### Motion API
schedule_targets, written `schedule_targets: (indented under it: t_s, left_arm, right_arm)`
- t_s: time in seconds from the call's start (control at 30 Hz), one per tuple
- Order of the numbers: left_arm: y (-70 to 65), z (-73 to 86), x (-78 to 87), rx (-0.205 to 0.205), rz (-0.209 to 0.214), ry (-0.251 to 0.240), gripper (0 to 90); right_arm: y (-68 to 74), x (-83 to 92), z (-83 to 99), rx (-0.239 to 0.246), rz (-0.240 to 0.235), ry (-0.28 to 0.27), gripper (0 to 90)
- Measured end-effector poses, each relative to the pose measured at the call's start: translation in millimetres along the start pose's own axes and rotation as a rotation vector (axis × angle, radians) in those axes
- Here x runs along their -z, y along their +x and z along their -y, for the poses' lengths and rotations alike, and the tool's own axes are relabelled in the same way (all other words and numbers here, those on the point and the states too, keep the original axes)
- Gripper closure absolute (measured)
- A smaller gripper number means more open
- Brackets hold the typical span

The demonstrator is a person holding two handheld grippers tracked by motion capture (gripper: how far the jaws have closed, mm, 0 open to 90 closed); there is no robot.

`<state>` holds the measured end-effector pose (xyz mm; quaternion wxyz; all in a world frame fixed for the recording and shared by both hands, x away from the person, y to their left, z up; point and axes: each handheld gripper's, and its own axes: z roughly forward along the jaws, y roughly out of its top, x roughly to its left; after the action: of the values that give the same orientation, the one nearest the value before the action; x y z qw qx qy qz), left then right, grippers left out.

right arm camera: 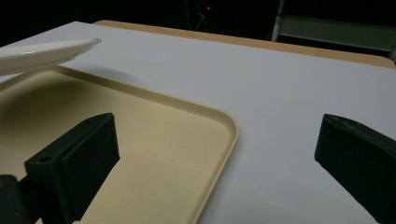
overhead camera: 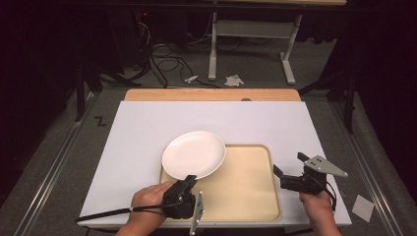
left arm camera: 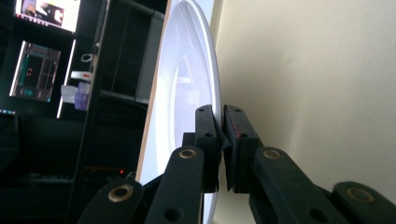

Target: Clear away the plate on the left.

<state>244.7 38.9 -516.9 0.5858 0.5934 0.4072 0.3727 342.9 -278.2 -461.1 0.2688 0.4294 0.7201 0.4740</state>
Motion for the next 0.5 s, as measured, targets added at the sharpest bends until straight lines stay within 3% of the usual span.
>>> schedule_targets:
  t_s: [0.1,0.27,0.3,0.4,0.43,0.47,0.5]
  left_arm:
    - [-4.0,1.2,0.1,-0.024,0.012,0.003,85.2]
    - [-10.4,3.1,1.9,-0.021,0.024,0.0,85.3]
    - [-10.1,3.3,2.4,-0.051,0.044,0.012,85.3]
    - [-15.2,7.7,3.0,-0.03,0.059,0.01,85.4]
    - [-13.6,8.0,3.3,-0.07,0.077,0.022,85.4]
    - [-16.4,9.7,3.3,-0.038,0.066,0.022,85.3]
    - [-16.0,10.4,3.3,-0.053,0.07,0.03,85.3]
  right_arm:
    - [-0.3,-0.1,0.0,0.002,-0.001,-0.002,0.6]
    - [-0.8,0.2,0.0,0.002,0.001,-0.001,0.6]
    - [-0.7,0.0,0.0,0.002,0.001,0.0,0.6]
    - [-0.2,-0.2,0.0,0.003,0.001,0.002,0.6]
    - [-0.2,0.0,-0.1,0.001,0.001,0.002,0.6]
    - [-0.4,0.0,-0.1,0.001,-0.001,0.0,0.6]
    - [-0.8,0.1,-0.1,0.002,0.001,0.0,0.6]
